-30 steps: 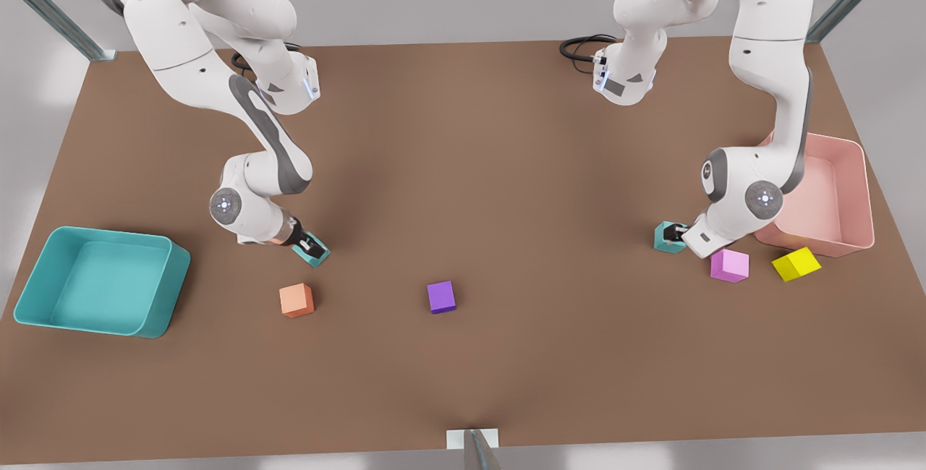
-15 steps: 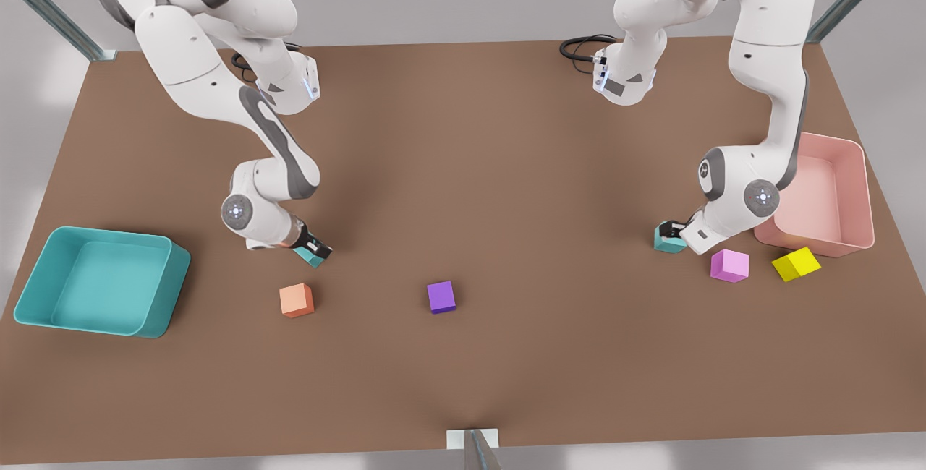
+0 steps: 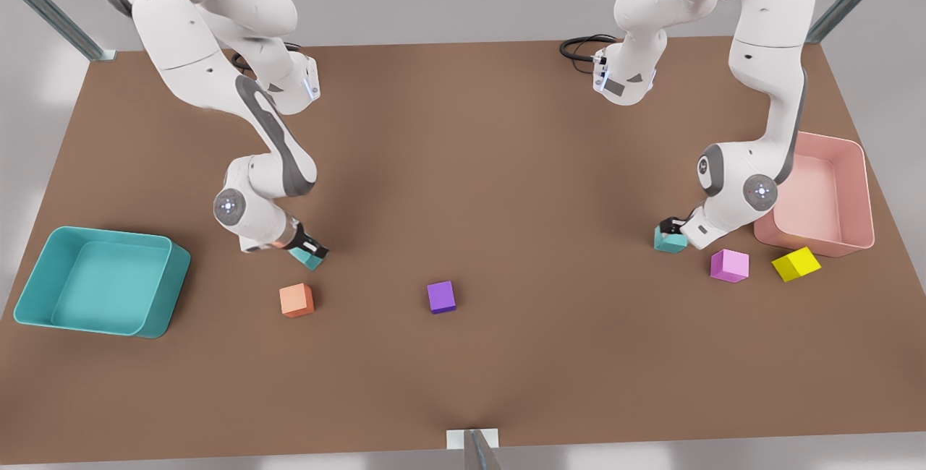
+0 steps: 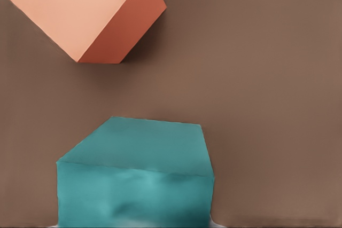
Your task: Stack the two blue cubes on top of each other
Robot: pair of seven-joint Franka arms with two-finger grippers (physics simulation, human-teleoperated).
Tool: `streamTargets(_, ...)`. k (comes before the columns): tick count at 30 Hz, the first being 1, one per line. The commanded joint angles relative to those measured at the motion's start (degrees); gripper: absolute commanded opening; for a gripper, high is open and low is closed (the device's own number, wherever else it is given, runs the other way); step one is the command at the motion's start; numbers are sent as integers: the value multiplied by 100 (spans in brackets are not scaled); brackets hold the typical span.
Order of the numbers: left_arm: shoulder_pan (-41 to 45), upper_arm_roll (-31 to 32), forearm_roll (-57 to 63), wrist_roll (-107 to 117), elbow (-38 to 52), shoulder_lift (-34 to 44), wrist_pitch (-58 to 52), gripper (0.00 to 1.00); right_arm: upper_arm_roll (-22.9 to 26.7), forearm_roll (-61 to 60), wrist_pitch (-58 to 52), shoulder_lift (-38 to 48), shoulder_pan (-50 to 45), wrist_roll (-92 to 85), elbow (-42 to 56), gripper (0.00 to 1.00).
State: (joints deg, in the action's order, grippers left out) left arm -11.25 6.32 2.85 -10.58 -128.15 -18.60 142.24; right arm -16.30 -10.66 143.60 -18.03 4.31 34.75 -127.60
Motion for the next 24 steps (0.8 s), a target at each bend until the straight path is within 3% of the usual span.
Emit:
streamTargets(1,0,0,14,-14,9,5,14,100,-13,170,-956,370,26,-92,-1,23)
streamTargets(7,-9,0,22,-23,18,-21,32,100,-198,126,-2846,1618,-35,-1436,631,21)
streamTargets(9,0,0,14,-23,18,-21,32,100,-584,126,-3110,1557,-44,-2464,1237,21)
streamTargets(11,18,9,14,30,9,-4,15,100,-1103,161,-3110,1170,-149,-3167,2098,21)
streamTargets(13,53,35,14,56,0,5,-3,100,-1085,196,-3075,732,-939,-3326,2888,21)
streamTargets(15,53,79,14,65,9,-4,23,100,-1059,1241,-3329,-78,-1969,-3317,4208,21)
streamTargets(18,44,88,22,65,0,-30,41,100,-1015,2093,-3628,-982,-2908,-3291,5394,21)
streamTargets(19,27,88,22,65,9,-21,41,100,-972,2358,-3602,-1299,-3242,-3273,5737,21)
streamTargets(22,18,88,22,65,9,-21,41,100,320,2385,-2925,-2063,-4702,-3300,6378,21)
streamTargets(24,9,88,14,65,9,-21,50,100,628,2385,-2293,-2477,-5053,-3291,6485,21)
